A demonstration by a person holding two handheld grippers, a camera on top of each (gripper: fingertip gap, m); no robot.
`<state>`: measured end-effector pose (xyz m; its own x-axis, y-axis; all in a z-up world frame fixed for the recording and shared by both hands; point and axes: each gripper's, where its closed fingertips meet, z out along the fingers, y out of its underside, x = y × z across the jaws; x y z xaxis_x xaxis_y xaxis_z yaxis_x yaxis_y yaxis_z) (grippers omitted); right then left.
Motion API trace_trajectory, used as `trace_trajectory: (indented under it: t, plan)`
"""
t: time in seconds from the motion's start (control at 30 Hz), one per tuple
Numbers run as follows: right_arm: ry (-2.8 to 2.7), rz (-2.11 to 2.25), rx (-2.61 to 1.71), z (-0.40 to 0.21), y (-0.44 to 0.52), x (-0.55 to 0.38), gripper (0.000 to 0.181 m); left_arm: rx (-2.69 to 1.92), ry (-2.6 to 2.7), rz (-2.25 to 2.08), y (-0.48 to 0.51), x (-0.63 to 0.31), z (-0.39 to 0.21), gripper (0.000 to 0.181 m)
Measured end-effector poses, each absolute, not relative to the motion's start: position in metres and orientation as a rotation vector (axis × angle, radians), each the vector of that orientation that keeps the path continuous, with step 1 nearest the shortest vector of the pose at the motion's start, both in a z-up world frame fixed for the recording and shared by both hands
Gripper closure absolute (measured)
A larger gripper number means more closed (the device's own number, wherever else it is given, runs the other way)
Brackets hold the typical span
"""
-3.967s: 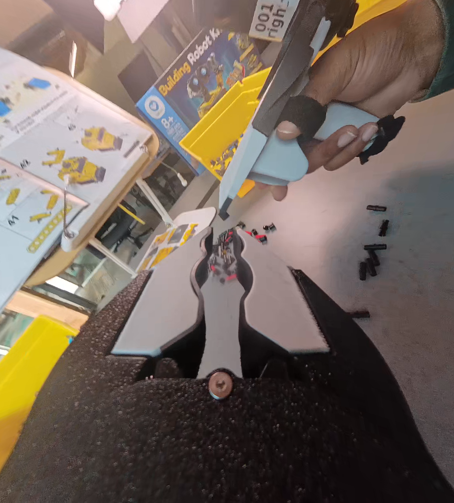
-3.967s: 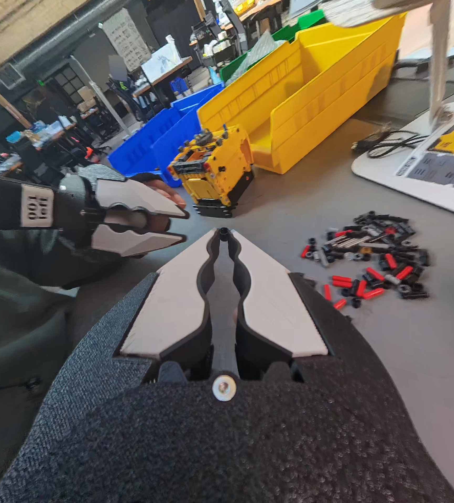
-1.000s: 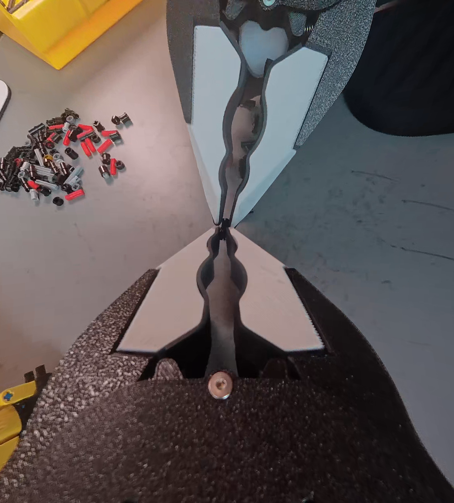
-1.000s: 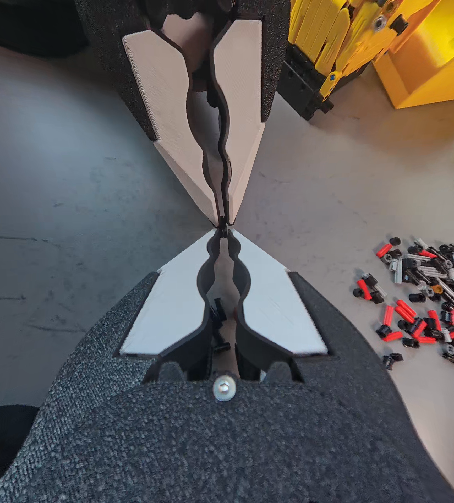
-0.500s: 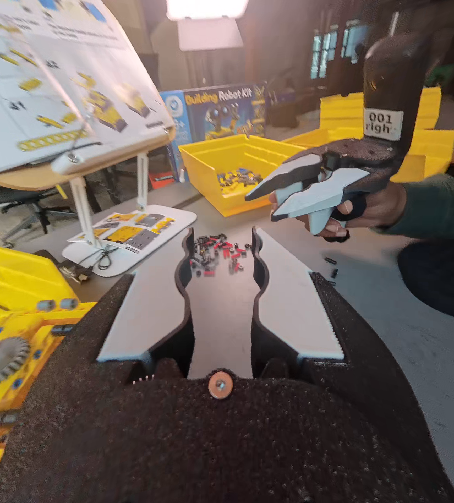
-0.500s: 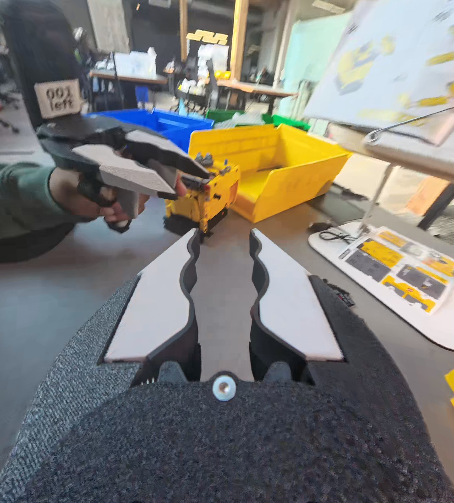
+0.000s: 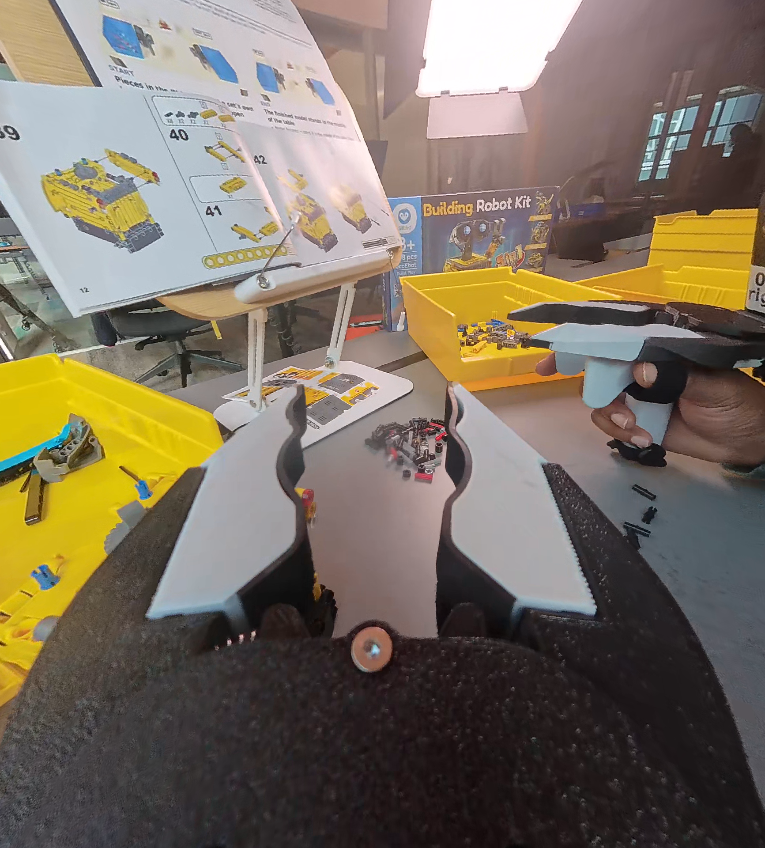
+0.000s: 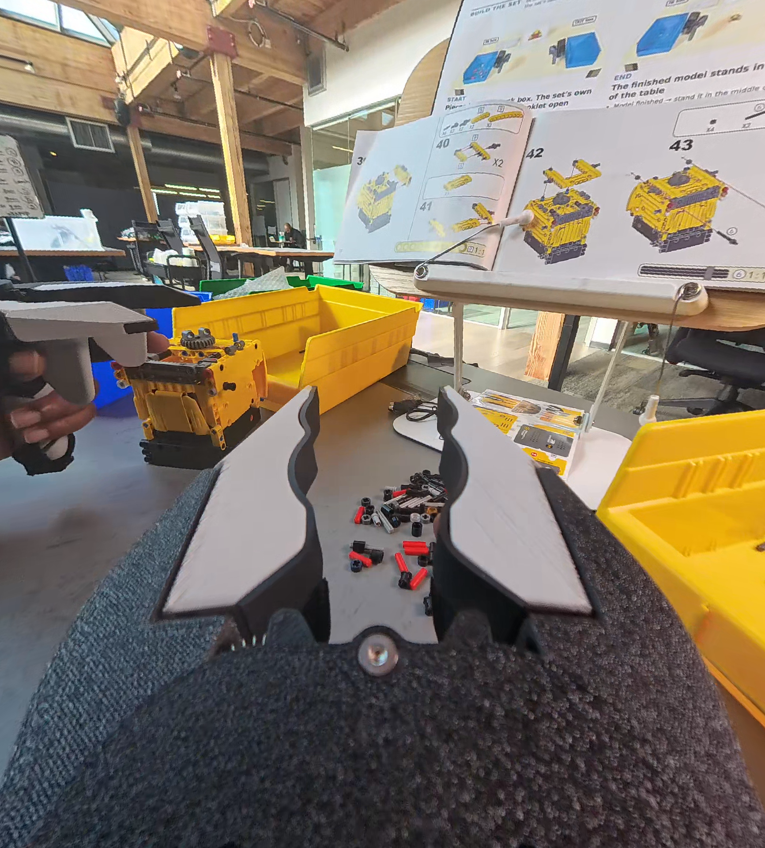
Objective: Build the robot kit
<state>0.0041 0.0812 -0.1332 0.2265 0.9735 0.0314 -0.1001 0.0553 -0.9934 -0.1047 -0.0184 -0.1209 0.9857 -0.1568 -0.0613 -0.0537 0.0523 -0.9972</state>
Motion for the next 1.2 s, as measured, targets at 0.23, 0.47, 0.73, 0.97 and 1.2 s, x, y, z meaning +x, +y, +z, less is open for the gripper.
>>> trace_trajectory:
  t: [0.23,0.47,0.73,0.97,1.2]
  plan:
    - [-0.981,1.079,-1.194,-0.122,0.077,0.006,0.132,-1.524,0.135,-0.117,-0.019,-0.110,-0.122,0.121]
    - [-0.750,1.185,-1.101,0.024,0.080,0.097,0.150,-1.538,0.149,-0.133,-0.018,-0.100,-0.126,0.129]
    - [-1.200,0.256,-1.664,-0.056,0.196,0.283,0.164,-1.580,0.242,-0.088,-0.013,-0.080,-0.137,0.130]
    - [-1.806,0.446,-2.031,-0.214,0.106,0.343,0.156,-1.626,0.304,-0.049,-0.006,-0.068,-0.146,0.131]
    - [-1.718,0.661,-1.871,-0.214,0.102,0.277,0.160,-1.668,0.318,-0.057,-0.002,-0.066,-0.157,0.133]
